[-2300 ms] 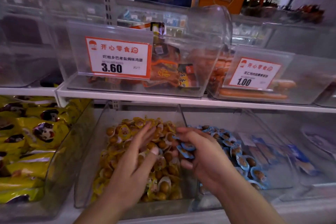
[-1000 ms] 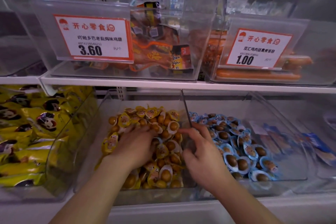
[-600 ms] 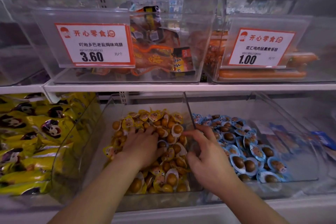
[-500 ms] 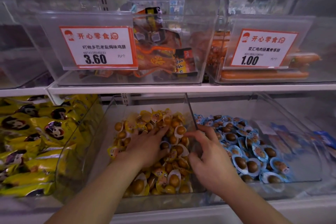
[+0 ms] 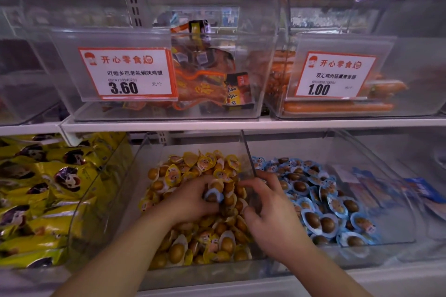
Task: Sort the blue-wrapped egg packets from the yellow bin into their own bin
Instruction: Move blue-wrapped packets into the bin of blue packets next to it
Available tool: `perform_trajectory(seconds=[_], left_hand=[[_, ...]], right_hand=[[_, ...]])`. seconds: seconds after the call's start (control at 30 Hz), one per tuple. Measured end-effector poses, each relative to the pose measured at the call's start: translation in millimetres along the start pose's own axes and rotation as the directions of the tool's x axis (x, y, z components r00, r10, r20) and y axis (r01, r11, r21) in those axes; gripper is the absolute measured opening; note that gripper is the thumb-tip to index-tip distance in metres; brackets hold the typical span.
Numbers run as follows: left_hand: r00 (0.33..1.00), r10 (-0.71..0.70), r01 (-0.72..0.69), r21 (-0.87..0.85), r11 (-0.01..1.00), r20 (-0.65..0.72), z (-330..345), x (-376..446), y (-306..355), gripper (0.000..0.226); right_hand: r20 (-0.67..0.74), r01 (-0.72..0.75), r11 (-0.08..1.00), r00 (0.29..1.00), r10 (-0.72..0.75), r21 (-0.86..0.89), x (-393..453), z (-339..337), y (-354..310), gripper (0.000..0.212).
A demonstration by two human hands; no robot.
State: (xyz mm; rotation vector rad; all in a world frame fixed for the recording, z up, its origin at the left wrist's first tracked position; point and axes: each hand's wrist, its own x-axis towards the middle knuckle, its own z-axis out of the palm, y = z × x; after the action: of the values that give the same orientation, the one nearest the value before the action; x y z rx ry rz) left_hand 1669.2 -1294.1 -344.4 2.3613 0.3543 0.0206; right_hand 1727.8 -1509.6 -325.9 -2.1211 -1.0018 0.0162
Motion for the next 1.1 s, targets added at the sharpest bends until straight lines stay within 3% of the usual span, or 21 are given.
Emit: perform_trajectory(seconds=[0.1, 0.2, 0.33, 0.4, 0.47, 0.53, 0.6, 0.7, 0.8, 0.9, 1.03, 1.1], left_hand=[[0.994, 0.024, -0.042, -0.180, 0.983, -0.103, -10, -13, 2, 0.030], [0.974, -0.041, -0.020, -0.264, 0.964, -0.221, -17, -35, 3, 0.051], [0.845, -0.186, -0.046, -0.415, 0.909, -0.501, -26, -74, 14, 0.040], [0.744, -0.269, -0.041, -0.444, 0.895, -0.611, -26, -98, 18, 0.034], [0.701, -0.317, -0.038, -0.477, 0.878, -0.639, -21, -123, 23, 0.034], [0.721, -0.309, -0.023, -0.468, 0.883, -0.620, -14, -143, 29, 0.032], [0.761, -0.273, -0.026, -0.449, 0.893, -0.588, -8, -155, 33, 0.031], [0.810, -0.276, -0.057, -0.538, 0.841, -0.517, -10, -157, 32, 0.028], [0.820, -0.351, -0.048, -0.665, 0.745, -0.452, -18, -153, 28, 0.025], [0.838, -0.379, -0.045, -0.741, 0.670, -0.393, -24, -150, 23, 0.025], [0.849, -0.363, -0.048, -0.741, 0.670, -0.383, -27, -152, 23, 0.025], [0.860, -0.341, -0.046, -0.724, 0.688, -0.379, -28, -156, 24, 0.024]], right_hand=[[0.008, -0.008, 1.000, 1.000, 0.008, -0.001, 0, 1, 2, 0.042], [0.013, 0.003, 1.000, 1.000, -0.003, 0.000, 0, 1, 1, 0.043], [-0.006, -0.024, 0.995, 1.000, 0.024, -0.092, -3, -7, -10, 0.045], [-0.069, 0.106, 0.961, 0.989, -0.128, -0.256, -7, -13, -22, 0.043], [-0.107, 0.267, 0.926, 0.947, -0.304, -0.266, -6, -14, -36, 0.035], [-0.056, 0.278, 0.954, 0.957, -0.285, -0.109, -3, -7, -52, 0.032], [0.156, 0.155, 0.988, 0.976, -0.154, 0.001, 7, 10, -60, 0.035], [0.464, 0.054, 0.973, 0.884, 0.059, -0.226, 31, 46, -48, 0.043], [0.498, 0.051, 0.879, 0.839, 0.219, -0.473, 52, 70, -35, 0.055], [0.538, 0.012, 0.878, 0.794, 0.283, -0.479, 67, 79, -37, 0.062], [0.568, 0.018, 0.847, 0.749, 0.341, -0.532, 76, 83, -39, 0.074], [0.583, 0.043, 0.848, 0.745, 0.325, -0.528, 75, 84, -39, 0.070]])
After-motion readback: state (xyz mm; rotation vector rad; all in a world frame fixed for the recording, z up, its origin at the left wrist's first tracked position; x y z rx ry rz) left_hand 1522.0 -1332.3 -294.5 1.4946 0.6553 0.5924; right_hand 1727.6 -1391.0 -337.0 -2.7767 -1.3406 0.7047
